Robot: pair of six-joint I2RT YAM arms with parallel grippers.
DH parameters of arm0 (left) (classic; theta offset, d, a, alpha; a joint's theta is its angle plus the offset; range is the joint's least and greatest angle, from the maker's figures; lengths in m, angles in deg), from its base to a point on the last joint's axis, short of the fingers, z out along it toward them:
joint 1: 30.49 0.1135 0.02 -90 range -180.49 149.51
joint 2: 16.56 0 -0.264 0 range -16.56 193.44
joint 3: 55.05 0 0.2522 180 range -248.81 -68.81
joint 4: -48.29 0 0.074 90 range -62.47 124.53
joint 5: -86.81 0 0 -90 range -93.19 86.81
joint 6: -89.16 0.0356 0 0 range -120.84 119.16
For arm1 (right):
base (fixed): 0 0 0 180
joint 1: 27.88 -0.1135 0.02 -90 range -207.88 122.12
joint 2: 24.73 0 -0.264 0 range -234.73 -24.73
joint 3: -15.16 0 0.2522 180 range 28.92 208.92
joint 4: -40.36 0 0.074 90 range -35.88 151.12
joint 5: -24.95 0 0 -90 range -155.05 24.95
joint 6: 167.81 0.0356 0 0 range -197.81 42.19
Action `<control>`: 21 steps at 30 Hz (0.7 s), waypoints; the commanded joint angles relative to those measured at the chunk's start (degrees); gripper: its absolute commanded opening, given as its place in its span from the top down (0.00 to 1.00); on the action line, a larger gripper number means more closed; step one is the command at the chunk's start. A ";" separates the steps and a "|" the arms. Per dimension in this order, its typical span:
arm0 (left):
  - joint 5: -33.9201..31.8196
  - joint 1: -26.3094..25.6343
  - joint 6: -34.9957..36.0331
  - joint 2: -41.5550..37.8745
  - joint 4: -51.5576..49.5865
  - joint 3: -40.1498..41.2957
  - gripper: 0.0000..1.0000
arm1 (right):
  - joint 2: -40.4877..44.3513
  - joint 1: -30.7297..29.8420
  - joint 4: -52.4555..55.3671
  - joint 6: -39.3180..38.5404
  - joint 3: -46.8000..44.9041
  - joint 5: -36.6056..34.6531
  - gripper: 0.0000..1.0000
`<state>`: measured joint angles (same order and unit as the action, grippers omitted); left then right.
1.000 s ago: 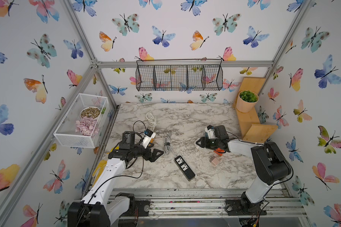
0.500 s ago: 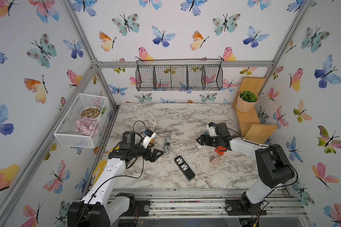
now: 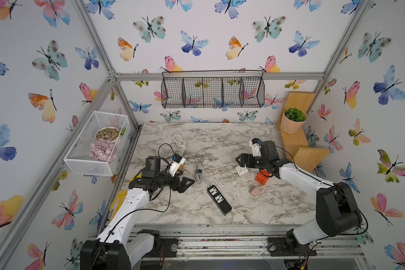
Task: Pull the plug off the socket
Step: Place the plug at the center of the board.
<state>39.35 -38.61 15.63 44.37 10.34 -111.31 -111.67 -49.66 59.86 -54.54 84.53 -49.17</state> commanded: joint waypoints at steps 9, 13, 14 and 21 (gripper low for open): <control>-0.95 -0.33 0.42 -0.55 0.32 0.05 0.02 | 11.10 0.20 7.14 -0.34 -1.06 -0.26 0.05; -3.71 -0.34 0.34 -0.22 1.44 0.23 0.02 | 17.12 0.21 6.36 0.06 -6.80 0.86 0.05; -4.74 -0.33 0.30 -0.06 1.67 0.03 0.02 | 18.94 0.23 5.90 0.41 -8.68 0.71 0.05; -13.62 -0.23 -0.25 -1.10 4.03 -0.38 0.02 | 29.30 0.15 5.27 -0.76 -20.52 -3.37 0.02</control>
<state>31.29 -38.76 15.63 44.35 11.87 -111.34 -85.59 -49.66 64.30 -54.54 67.24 -50.05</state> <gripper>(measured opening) 0.985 0.980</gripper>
